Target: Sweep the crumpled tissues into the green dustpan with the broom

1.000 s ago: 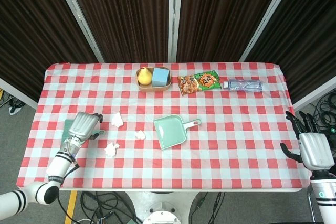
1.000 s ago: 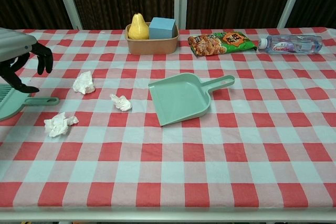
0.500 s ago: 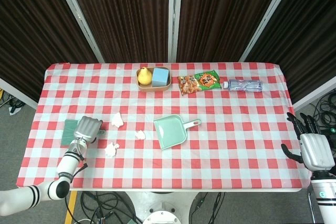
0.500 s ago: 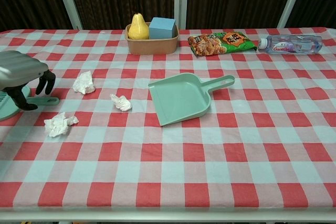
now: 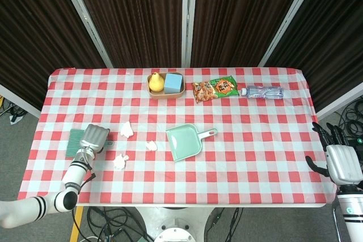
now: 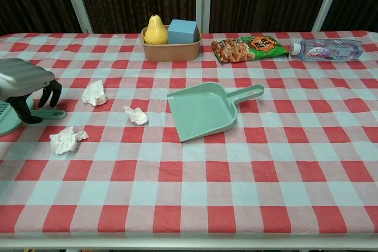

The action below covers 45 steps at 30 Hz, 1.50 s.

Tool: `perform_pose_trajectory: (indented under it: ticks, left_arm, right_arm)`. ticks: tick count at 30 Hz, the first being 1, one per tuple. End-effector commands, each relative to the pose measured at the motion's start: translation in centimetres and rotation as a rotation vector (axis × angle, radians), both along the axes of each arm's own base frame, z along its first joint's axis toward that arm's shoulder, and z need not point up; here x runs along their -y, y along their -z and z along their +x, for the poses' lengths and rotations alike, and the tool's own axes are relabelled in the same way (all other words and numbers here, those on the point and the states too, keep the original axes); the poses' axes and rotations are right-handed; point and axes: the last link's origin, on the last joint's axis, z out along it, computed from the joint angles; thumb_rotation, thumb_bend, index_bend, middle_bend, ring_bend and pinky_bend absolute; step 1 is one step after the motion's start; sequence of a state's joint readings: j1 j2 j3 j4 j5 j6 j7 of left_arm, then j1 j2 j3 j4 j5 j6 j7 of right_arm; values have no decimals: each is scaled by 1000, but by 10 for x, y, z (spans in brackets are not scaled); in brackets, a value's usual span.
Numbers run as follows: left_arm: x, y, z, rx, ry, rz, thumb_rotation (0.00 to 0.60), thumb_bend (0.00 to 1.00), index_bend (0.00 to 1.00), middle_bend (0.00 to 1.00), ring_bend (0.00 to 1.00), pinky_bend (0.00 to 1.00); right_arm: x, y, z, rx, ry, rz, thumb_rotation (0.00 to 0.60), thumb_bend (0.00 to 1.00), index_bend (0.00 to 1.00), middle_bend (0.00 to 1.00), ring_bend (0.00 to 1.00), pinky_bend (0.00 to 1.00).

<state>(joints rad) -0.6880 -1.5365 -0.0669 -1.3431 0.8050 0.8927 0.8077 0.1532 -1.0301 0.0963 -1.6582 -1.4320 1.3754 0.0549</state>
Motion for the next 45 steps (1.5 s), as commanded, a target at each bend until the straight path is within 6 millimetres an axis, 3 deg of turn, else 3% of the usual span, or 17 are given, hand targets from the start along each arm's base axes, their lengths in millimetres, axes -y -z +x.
perform_pose_trajectory:
  ticks: [1,11,18,28,31,37,45]
  left_arm:
    - [0,0,-2,-13,0,-8,600,257,440,483,722,889]
    - [0,6,-6,-26,-5,-18,600,268,458,489,723,889]
    - [2,5,-5,-4,15,-7,600,337,497,517,738,889]
    - [4,-29,-3,92,83,50,600,403,518,538,740,889]
    - [7,-44,-3,168,95,77,600,413,524,544,741,889]
    - [12,-67,0,380,104,104,600,424,527,547,740,889]
    - [18,-80,1,503,132,129,600,428,527,547,740,889]
  right_arm:
    - [0,0,0,0,2,0,600,203,57,180,5,22]
    - [0,1,0,-1,7,3,600,207,57,180,6,22]
    - [0,2,0,-4,8,5,600,207,57,180,6,22]
    - [4,6,6,-31,-8,44,600,218,69,196,6,22]
    - [13,15,14,-54,-43,93,600,239,101,223,6,22]
    - [54,49,52,-123,-179,226,600,249,238,295,73,48]
    - [116,120,109,-251,-310,378,600,247,275,295,81,63]
